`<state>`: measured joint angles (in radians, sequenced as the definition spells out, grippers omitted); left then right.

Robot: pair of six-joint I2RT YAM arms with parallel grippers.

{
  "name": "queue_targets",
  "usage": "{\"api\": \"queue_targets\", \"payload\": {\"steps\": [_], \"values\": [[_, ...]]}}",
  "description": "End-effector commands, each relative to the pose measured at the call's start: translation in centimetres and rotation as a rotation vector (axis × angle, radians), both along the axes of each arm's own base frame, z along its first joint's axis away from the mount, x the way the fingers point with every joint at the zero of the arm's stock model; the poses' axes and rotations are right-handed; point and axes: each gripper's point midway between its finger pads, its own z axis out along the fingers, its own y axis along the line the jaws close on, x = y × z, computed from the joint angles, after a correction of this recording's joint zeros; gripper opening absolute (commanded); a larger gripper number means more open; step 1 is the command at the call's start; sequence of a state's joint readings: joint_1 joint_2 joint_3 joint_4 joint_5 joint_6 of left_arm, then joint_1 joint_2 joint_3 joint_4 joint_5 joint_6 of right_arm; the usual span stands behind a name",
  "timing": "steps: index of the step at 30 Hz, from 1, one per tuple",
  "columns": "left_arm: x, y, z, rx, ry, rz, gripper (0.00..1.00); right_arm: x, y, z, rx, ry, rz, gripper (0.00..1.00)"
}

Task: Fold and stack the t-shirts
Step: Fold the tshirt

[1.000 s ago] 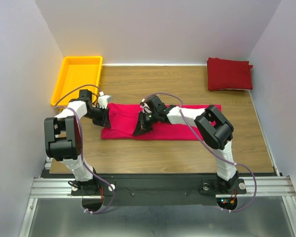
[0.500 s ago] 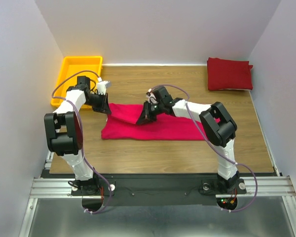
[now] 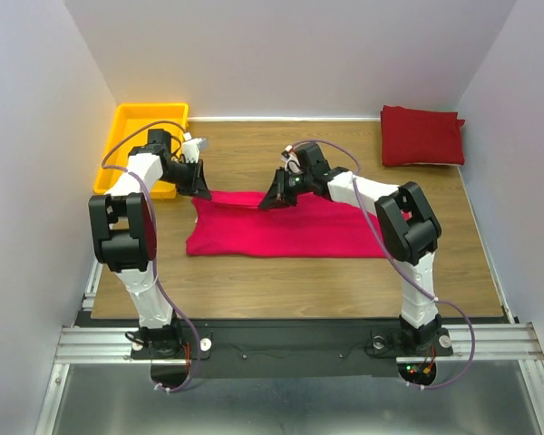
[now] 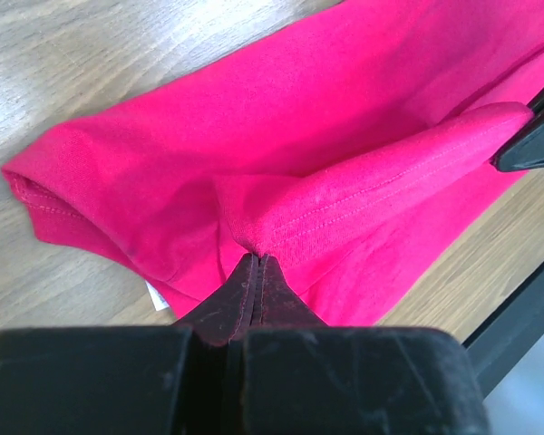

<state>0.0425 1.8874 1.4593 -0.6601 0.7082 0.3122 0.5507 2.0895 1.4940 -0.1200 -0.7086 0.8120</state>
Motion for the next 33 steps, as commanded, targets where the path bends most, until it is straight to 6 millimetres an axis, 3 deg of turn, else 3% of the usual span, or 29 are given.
{"api": "queue_targets", "payload": {"steps": [1,6,15,18,20,23,24,26,29,32,33], "values": [[-0.4,-0.4,1.3,-0.021,-0.012,-0.001,0.0,0.3,0.7,0.2,0.029,-0.034,0.042,0.01],[-2.2,-0.2,1.0,-0.003,0.001,0.001,0.0,-0.4,0.3,-0.7,0.021,-0.002,0.053,0.01],[-6.6,0.2,-1.5,0.037,0.071,0.002,0.0,-2.2,-0.6,-2.2,-0.001,0.046,0.071,0.03],[-7.1,0.3,-2.0,0.046,0.08,0.002,0.1,-3.0,-0.9,-3.1,-0.012,0.078,0.081,0.1],[-7.2,0.4,-2.0,0.053,0.08,0.0,0.25,-3.5,-1.1,-3.3,-0.012,0.098,0.093,0.13],[-7.2,0.4,-1.2,0.056,0.065,-0.026,0.41,-4.4,-1.3,-2.5,0.001,0.085,0.136,0.32],[-7.4,0.4,-0.9,0.057,0.067,-0.031,0.42,-4.5,-1.4,-1.9,0.006,0.07,0.148,0.46],[-7.2,0.6,-0.1,0.065,0.041,-0.032,0.44,-5.1,-1.6,-0.4,0.019,0.048,0.176,0.54],[-6.6,0.6,1.0,0.073,-0.005,-0.028,0.44,-5.3,-1.9,1.4,0.025,-0.033,0.212,0.53],[-6.0,-0.2,1.7,0.068,-0.05,-0.034,0.44,-4.4,-2.3,1.9,0.006,-0.11,0.215,0.4],[-5.8,-0.6,1.8,0.067,-0.06,-0.035,0.43,-4.0,-2.3,1.9,-0.004,-0.126,0.21,0.4]]}}
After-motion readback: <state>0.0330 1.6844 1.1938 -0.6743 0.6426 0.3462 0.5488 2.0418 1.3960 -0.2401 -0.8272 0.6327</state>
